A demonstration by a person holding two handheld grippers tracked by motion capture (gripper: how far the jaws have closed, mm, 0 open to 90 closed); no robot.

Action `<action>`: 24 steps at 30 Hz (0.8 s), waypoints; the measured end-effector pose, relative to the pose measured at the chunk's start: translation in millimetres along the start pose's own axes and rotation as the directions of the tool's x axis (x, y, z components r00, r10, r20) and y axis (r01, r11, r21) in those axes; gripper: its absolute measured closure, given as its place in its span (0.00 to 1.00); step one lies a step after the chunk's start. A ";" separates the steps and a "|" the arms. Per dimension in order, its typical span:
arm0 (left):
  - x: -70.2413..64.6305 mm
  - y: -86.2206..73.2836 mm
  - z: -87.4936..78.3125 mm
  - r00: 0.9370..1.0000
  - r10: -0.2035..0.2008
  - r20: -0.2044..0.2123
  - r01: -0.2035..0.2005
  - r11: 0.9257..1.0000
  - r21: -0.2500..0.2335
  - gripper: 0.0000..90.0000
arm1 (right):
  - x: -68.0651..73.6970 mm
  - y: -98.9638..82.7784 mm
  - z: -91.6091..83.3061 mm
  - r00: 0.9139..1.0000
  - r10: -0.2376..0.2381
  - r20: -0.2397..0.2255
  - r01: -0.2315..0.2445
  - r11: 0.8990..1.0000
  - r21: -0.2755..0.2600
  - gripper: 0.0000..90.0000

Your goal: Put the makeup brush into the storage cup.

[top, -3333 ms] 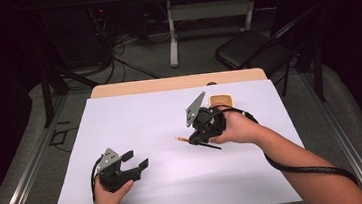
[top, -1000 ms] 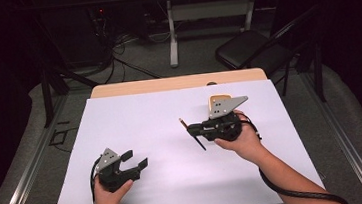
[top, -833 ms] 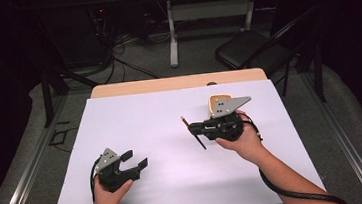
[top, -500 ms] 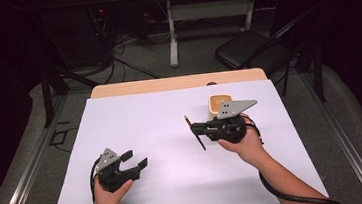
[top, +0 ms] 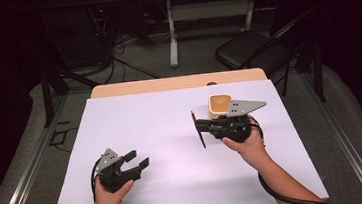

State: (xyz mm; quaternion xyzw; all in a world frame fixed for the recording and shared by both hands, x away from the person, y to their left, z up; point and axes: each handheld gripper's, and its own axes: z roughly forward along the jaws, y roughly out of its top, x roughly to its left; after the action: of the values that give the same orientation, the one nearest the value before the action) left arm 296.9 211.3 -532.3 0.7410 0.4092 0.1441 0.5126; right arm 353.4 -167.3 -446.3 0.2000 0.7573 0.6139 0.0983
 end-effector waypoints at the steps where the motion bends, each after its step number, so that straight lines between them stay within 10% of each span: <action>1: -0.9 0.7 0.2 1.000 0.002 0.003 -0.002 1.000 -0.005 0.42 | -0.8 -0.3 -1.5 1.000 -0.001 0.002 0.001 1.000 -0.008 0.93; 11: -29.0 29.2 7.0 0.992 0.114 0.061 -0.108 0.990 -0.085 0.46 | 3.0 2.6 -0.8 1.000 -0.028 0.009 0.029 0.999 -0.035 0.93; 24: -60.5 57.5 30.5 0.973 0.164 0.162 -0.148 0.983 -0.106 0.42 | 5.9 6.8 -3.6 1.000 -0.027 0.016 0.028 0.998 -0.056 0.93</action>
State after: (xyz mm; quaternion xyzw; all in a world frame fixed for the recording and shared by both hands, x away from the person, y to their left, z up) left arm 304.9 138.1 -482.6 0.7558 0.2971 0.1392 0.5666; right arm 347.9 -166.9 -438.3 0.1916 0.7418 0.6318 0.1181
